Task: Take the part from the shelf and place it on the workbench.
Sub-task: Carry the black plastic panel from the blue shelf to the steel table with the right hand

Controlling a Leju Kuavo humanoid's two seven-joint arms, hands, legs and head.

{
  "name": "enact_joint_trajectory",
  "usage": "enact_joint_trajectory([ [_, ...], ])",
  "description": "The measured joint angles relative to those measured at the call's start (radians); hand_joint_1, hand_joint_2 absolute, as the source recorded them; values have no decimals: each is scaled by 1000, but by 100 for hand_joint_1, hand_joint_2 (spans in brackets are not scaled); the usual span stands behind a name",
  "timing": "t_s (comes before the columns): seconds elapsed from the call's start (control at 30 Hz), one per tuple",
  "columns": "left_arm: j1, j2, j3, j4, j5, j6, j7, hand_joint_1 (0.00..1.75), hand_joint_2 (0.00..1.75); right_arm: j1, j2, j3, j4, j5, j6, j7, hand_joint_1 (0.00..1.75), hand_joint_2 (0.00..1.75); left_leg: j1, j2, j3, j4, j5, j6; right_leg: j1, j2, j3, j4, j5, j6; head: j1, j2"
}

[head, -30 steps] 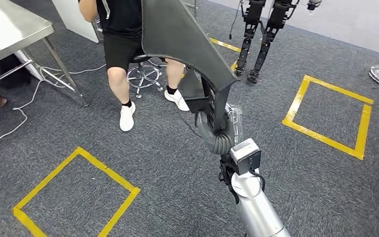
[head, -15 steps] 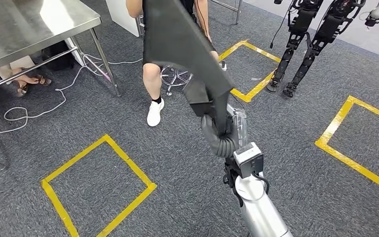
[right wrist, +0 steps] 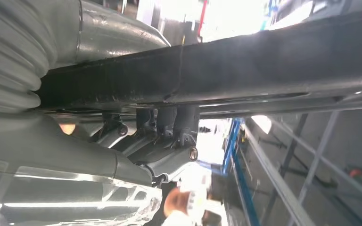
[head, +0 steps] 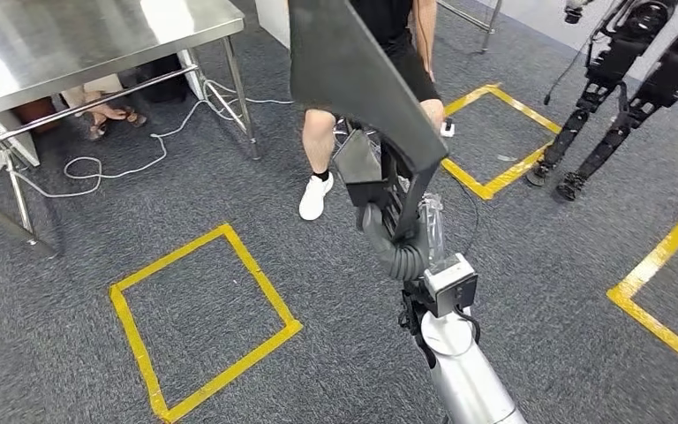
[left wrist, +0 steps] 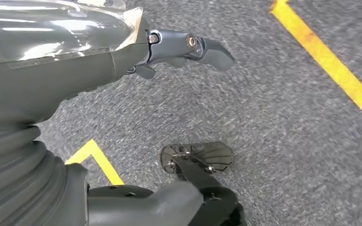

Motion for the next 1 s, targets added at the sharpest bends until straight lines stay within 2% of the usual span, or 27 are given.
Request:
enact_joint_trajectory([
  [0.03,1,-2,1,0,0,2,1,0,175,-3,0,1,0,-1,0,0,175,175,2,-12,5,-7,4,5,-1,14,-1,10,-7,5,1,0],
  [0.07,1,-4,1,0,0,3,1,0,175,-6,-2,2,0,-2,-1,1,175,175,6,-24,10,-14,8,10,-2,41,-12,37,-22,6,2,0],
  [0.13,-1,-5,2,0,0,-4,0,0,175,-6,-7,4,0,-4,-2,2,175,175,9,-49,14,-20,11,16,-9,101,-65,150,-69,2,5,0],
  [0.2,-1,-3,3,0,0,-18,-3,0,175,3,-12,4,1,-5,-5,3,175,175,10,-81,14,-19,11,17,-15,120,-128,264,-105,3,8,0],
  [0.23,0,-2,3,0,0,-23,-4,0,175,8,-15,5,1,-6,-6,4,175,175,11,-97,14,-19,11,17,-18,122,-141,279,-104,10,8,0],
  [0.27,1,-1,4,0,0,-24,-5,0,175,12,-16,6,2,-6,-8,4,175,175,12,-113,15,-18,10,16,-22,125,-133,252,-85,20,8,0],
  [0.3,3,0,4,0,0,-25,-5,0,175,13,-18,6,2,-6,-9,4,175,175,13,-128,15,-16,9,13,-27,134,-108,193,-56,32,8,0],
  [0.33,4,1,4,0,0,-24,-4,0,175,14,-19,7,2,-6,-11,4,175,175,14,-143,14,-11,6,8,-34,156,-78,123,-27,43,9,0],
  [0.37,5,3,4,0,1,-24,-3,0,175,15,-20,8,1,-6,-12,4,175,175,14,-156,12,-5,2,2,-38,173,-51,64,-4,46,10,0],
  [0.4,6,4,4,0,3,-23,-1,0,175,18,-21,9,0,-6,-14,4,175,175,13,-166,8,-1,-1,-4,-40,187,-34,29,8,44,9,0],
  [0.43,7,5,4,0,4,-22,0,0,175,22,-22,10,-2,-6,-17,4,175,175,14,-175,5,2,-2,-10,-38,191,-27,16,11,37,9,0],
  [0.5,13,6,5,0,7,-21,1,0,175,27,-22,11,-7,-6,-21,5,175,175,18,-182,-1,3,-3,-18,-34,173,-22,16,13,22,7,0],
  [0.53,15,8,5,0,7,-20,1,0,175,28,-21,11,-9,-6,-22,5,175,175,19,-165,-5,11,-7,-22,-35,164,-20,14,13,16,6,0],
  [0.57,16,9,5,0,8,-20,1,0,175,29,-20,12,-12,-6,-22,5,175,175,18,-136,-15,34,-20,-27,-36,154,-17,13,12,9,3,0],
  [0.63,14,10,5,0,8,-20,1,0,175,33,-19,12,-16,-6,-22,6,175,175,16,-70,-66,137,-71,-33,-32,132,-12,12,8,-4,-2,0],
  [0.7,12,10,5,0,8,-21,1,0,175,40,-19,12,-17,-6,-22,6,175,175,18,-48,-134,260,-116,-35,-25,105,-8,12,3,-13,-3,0],
  [0.73,12,10,5,0,8,-21,0,0,175,42,-20,12,-17,-5,-22,6,175,175,18,-45,-150,284,-116,-34,-22,92,-6,12,0,-16,-3,0],
  [0.77,13,10,5,0,8,-21,0,0,175,44,-20,12,-17,-5,-22,7,175,175,18,-43,-147,271,-97,-31,-20,79,-4,12,-3,-18,-4,0],
  [0.8,14,10,5,0,8,-21,-1,0,175,45,-20,12,-17,-4,-22,7,175,175,17,-35,-122,220,-65,-26,-18,68,0,12,-6,-19,-4,0],
  [0.87,10,11,5,0,8,-12,-2,0,175,45,-20,12,-19,-3,-21,7,175,175,8,5,-54,89,-9,-10,-10,47,9,12,-15,-16,-3,0],
  [0.93,-5,8,5,0,12,-2,10,0,175,44,-18,12,-20,-1,-11,5,175,175,-4,26,-22,26,4,0,-5,27,13,12,-22,-8,-2,0],
  [1.0,-32,3,6,0,17,6,41,0,175,42,-9,14,-20,7,-1,4,175,175,-7,3,-21,18,5,6,-3,9,17,10,-27,1,-1,0],
])
